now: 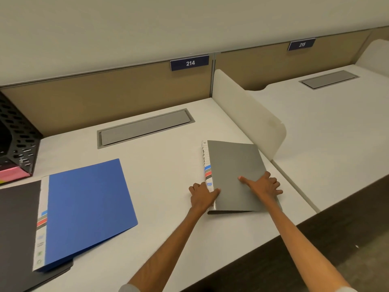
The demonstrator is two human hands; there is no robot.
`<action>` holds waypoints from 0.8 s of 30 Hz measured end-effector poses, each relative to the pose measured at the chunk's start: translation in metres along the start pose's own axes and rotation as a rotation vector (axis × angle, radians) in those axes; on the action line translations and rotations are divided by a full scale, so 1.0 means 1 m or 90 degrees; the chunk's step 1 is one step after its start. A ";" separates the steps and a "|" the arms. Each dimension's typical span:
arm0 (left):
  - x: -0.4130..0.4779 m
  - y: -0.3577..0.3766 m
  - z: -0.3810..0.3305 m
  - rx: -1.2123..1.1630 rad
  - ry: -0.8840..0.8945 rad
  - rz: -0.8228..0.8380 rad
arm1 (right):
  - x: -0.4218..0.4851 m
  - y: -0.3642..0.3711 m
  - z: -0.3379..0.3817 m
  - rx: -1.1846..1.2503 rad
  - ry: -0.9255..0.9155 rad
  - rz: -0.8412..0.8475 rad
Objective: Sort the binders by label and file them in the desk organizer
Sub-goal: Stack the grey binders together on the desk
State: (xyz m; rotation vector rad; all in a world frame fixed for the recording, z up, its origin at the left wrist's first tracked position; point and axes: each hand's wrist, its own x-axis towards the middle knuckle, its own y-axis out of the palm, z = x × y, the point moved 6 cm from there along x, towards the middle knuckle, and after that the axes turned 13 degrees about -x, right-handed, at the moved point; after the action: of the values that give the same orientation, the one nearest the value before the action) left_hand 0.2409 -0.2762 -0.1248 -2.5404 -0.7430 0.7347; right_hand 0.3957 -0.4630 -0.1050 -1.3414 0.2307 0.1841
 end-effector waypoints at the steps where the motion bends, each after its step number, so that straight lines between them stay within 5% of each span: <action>1: -0.002 -0.001 0.001 -0.031 -0.004 -0.013 | 0.001 0.000 -0.001 0.010 0.006 0.012; 8: -0.011 -0.029 0.004 -0.284 -0.011 -0.096 | -0.001 0.010 -0.016 0.122 0.030 0.062; 24: -0.053 -0.162 -0.034 -0.471 0.056 -0.369 | -0.050 0.018 0.100 0.377 -0.136 0.104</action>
State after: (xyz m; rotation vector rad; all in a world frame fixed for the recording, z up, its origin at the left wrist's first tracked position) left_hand 0.1610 -0.1876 0.0019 -2.6688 -1.8828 0.1501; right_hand 0.3493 -0.3612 -0.0873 -0.7077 0.1937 0.3630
